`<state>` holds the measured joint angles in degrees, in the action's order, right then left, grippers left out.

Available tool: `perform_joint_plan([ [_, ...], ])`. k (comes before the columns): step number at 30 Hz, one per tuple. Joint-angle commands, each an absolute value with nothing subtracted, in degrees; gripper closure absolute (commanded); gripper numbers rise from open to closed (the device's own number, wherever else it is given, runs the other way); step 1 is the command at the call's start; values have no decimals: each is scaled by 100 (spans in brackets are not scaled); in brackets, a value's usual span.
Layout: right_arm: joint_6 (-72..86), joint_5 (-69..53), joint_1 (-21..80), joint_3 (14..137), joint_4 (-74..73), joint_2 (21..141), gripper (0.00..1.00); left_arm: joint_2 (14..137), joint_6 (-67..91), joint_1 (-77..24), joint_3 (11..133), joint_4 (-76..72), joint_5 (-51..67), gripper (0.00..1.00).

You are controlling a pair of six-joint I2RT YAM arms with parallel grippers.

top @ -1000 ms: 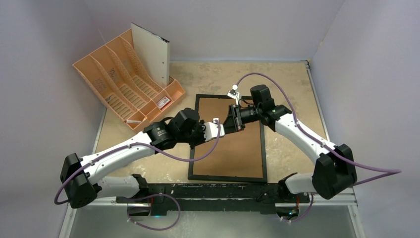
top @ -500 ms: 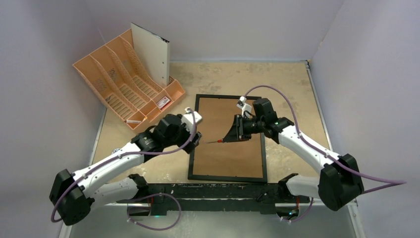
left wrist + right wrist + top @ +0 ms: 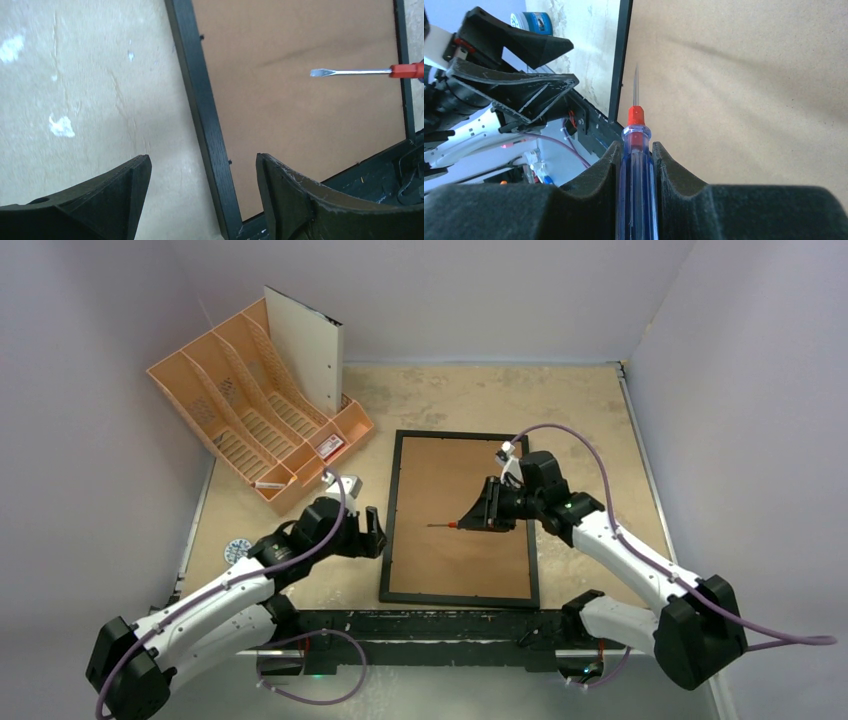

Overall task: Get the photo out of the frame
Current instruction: Release the photo frame item from the photo frame.

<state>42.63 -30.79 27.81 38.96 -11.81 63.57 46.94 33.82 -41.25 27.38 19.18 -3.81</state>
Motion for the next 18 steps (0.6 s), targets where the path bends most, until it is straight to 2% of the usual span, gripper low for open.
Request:
perform_joint_plan([
  [1, 4159, -3271, 2821, 3884, -1233, 6358, 100, 4323, 4245, -4106, 2365, 2006, -266, 21],
  [8, 3696, -3681, 2981, 3785, -1218, 6260, 100, 4045, 4541, -4109, 1977, 2107, -28, 23],
  [18, 3559, -3826, 3445, 3562, -479, 6672, 100, 4659, 4210, -4119, 1867, 1765, 827, 37],
])
